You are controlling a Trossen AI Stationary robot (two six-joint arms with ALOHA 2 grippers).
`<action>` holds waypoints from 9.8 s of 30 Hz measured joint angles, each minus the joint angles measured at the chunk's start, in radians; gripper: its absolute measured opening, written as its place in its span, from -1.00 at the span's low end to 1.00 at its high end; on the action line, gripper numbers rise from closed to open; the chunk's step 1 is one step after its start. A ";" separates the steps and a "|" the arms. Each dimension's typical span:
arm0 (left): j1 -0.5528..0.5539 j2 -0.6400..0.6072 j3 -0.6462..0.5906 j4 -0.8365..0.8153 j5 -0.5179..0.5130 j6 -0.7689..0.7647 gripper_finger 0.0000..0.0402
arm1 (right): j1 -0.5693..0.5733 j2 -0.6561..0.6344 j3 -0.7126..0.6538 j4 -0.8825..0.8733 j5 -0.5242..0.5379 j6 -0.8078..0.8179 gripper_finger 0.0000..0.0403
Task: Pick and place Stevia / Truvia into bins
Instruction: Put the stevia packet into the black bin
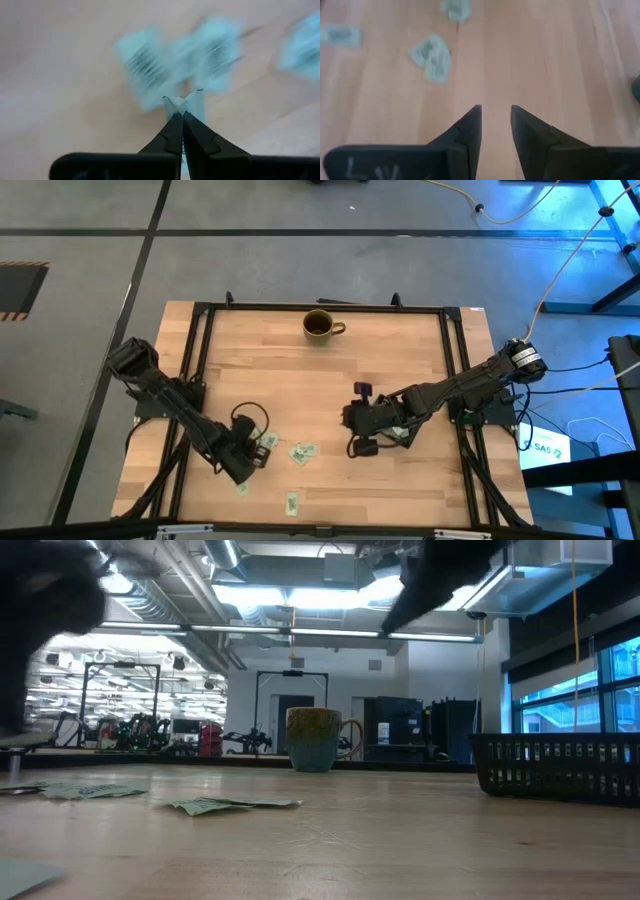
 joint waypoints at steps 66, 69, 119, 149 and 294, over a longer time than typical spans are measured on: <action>0.294 -0.003 0.120 0.982 -0.751 1.396 -0.98 | -0.035 0.000 0.000 0.338 0.212 0.319 -0.46; 0.294 -0.003 0.120 0.975 -0.751 1.398 -0.99 | -0.035 0.000 0.000 0.339 0.212 0.318 -0.46; 0.294 -0.004 0.120 0.903 -0.728 1.388 -0.98 | -0.045 0.000 0.000 0.368 0.226 0.293 -0.98; 0.296 -0.058 0.120 0.551 -0.330 1.178 -0.50 | -0.094 -0.142 0.062 -0.379 -0.218 0.464 -1.00; 0.375 -0.032 -0.188 0.167 0.340 1.305 -0.97 | -0.184 -0.272 -0.399 -0.067 -0.330 0.814 -0.36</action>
